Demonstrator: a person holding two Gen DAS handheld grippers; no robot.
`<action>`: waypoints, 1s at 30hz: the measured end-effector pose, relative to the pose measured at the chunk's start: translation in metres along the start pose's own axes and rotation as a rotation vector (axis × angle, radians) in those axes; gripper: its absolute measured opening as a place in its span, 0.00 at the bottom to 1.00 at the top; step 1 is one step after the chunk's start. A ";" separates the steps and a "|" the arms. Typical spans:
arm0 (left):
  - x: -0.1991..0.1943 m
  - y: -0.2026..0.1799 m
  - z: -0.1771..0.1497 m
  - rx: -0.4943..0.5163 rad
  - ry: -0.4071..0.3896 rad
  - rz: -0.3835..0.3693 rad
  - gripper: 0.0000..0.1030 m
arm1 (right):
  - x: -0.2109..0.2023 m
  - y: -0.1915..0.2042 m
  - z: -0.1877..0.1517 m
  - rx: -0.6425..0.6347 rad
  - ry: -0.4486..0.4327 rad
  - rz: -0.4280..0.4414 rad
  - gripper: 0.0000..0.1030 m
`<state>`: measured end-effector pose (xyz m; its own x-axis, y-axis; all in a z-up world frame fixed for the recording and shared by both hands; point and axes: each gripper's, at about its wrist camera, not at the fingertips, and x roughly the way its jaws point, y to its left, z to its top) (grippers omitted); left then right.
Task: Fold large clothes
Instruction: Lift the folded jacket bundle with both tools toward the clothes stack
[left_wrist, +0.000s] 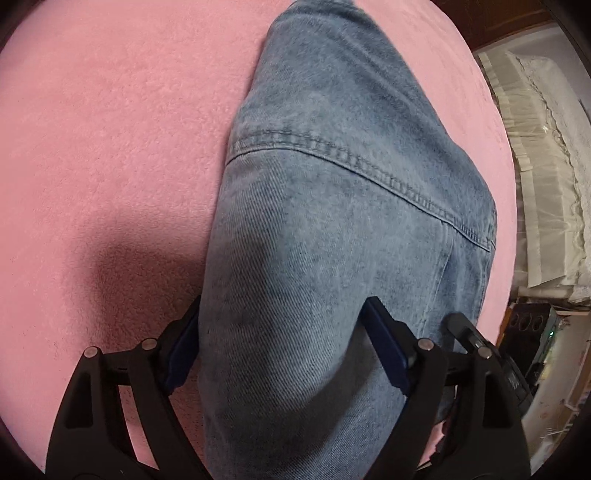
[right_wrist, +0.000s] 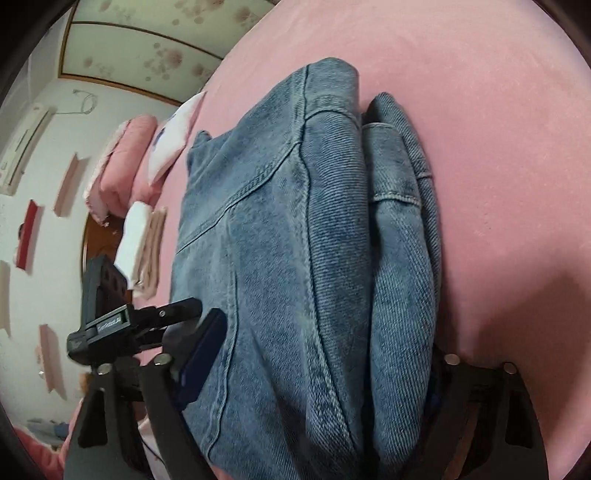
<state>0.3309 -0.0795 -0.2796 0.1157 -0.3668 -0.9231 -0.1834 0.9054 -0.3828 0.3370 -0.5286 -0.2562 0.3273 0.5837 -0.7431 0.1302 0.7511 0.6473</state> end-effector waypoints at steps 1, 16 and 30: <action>-0.002 -0.002 -0.002 0.003 -0.020 0.013 0.75 | -0.001 -0.002 0.000 0.009 -0.006 -0.029 0.56; -0.055 -0.020 -0.045 0.056 -0.204 0.085 0.47 | -0.034 0.083 -0.037 -0.240 -0.086 -0.158 0.21; -0.138 0.047 -0.066 -0.011 -0.208 0.054 0.47 | -0.023 0.201 -0.089 -0.389 -0.049 -0.231 0.20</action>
<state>0.2419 -0.0003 -0.1731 0.3039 -0.2649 -0.9151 -0.2057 0.9197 -0.3345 0.2724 -0.3633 -0.1238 0.3764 0.3785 -0.8456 -0.1529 0.9256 0.3463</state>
